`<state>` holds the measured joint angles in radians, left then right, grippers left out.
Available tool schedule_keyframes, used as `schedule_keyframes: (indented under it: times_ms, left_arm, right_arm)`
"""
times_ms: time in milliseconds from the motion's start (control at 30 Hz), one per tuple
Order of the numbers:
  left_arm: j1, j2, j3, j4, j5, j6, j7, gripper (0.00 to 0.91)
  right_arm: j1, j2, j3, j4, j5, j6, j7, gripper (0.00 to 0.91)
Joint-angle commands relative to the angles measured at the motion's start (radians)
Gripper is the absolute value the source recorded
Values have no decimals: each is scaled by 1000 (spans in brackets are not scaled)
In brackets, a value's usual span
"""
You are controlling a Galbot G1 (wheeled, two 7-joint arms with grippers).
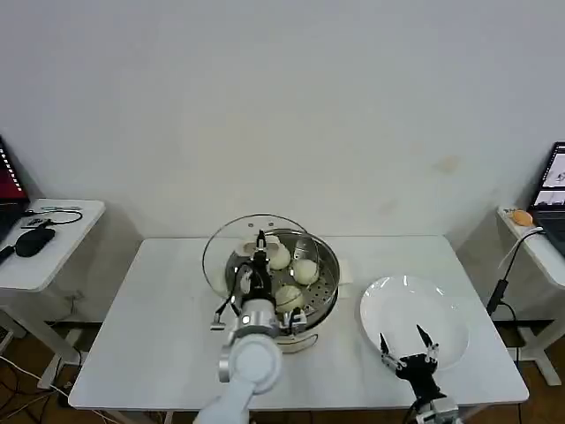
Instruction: Take steamed baozi put them in steamer then cover it.
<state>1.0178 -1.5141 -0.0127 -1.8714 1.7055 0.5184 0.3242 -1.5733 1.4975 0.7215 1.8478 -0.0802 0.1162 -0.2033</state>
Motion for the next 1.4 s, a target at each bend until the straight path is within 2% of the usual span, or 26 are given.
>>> schedule_keyframes:
  times_ms: [33, 1400]
  left_arm:
    - [8, -84, 26, 43, 40, 19, 56, 0]
    - [4, -89, 50, 101, 33, 16, 1, 0]
  right_arm:
    - [6, 3, -10, -17, -19, 4, 1, 907]
    - [3, 3, -21, -46, -55, 12, -3, 907]
